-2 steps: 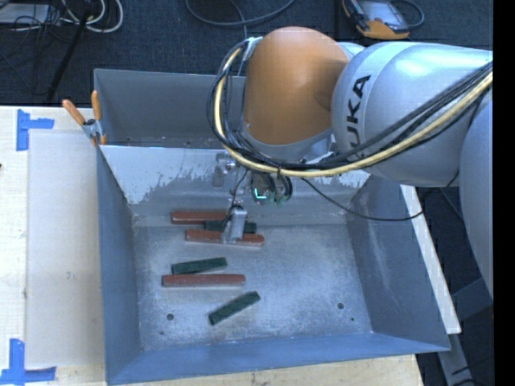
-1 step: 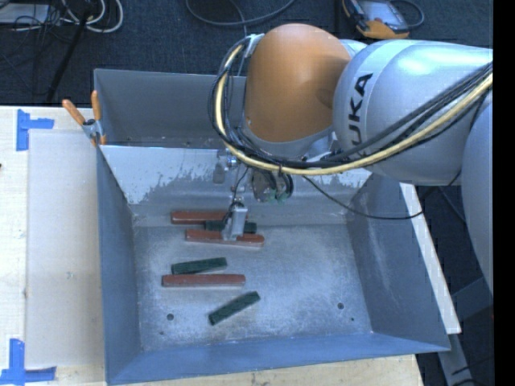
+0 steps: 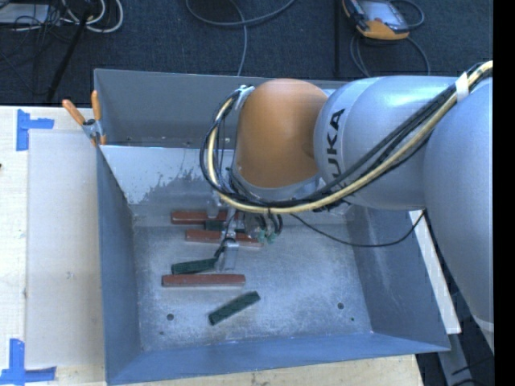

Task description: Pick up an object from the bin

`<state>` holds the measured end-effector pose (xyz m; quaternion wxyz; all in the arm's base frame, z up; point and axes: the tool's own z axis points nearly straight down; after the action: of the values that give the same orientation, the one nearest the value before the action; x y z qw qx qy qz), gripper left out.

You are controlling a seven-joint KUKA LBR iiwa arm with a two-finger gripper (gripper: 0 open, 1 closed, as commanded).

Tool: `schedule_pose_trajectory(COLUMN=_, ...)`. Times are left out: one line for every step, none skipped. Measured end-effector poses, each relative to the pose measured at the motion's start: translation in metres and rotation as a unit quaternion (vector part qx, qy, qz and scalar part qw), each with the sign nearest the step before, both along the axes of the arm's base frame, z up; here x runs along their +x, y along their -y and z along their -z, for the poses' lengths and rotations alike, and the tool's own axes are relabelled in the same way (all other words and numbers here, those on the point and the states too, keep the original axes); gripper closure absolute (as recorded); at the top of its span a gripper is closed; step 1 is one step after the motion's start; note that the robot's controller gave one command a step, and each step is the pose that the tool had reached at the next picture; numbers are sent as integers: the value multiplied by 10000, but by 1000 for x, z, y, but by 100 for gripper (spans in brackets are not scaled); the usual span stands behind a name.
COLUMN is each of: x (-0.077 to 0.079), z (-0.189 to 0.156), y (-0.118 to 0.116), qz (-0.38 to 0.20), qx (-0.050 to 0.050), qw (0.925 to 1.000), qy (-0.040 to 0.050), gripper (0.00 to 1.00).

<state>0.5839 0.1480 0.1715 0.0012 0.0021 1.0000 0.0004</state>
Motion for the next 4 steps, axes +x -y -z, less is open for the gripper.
schedule_pose_trajectory(x=-13, z=34, y=3, qz=39, qx=-10, qw=10000, qy=-46, gripper=0)
schedule_pose_trajectory(x=-12, z=22, y=1, qz=-71, qx=-3, qw=10000, qy=-8, gripper=0)
schedule_pose_trajectory(x=-19, z=81, y=-1, qz=279, qx=3, qw=9996, qy=7, gripper=0)
schedule_pose_trajectory(x=-14, z=102, y=-7, qz=-531, qx=-1, qw=9986, qy=-6, gripper=100)
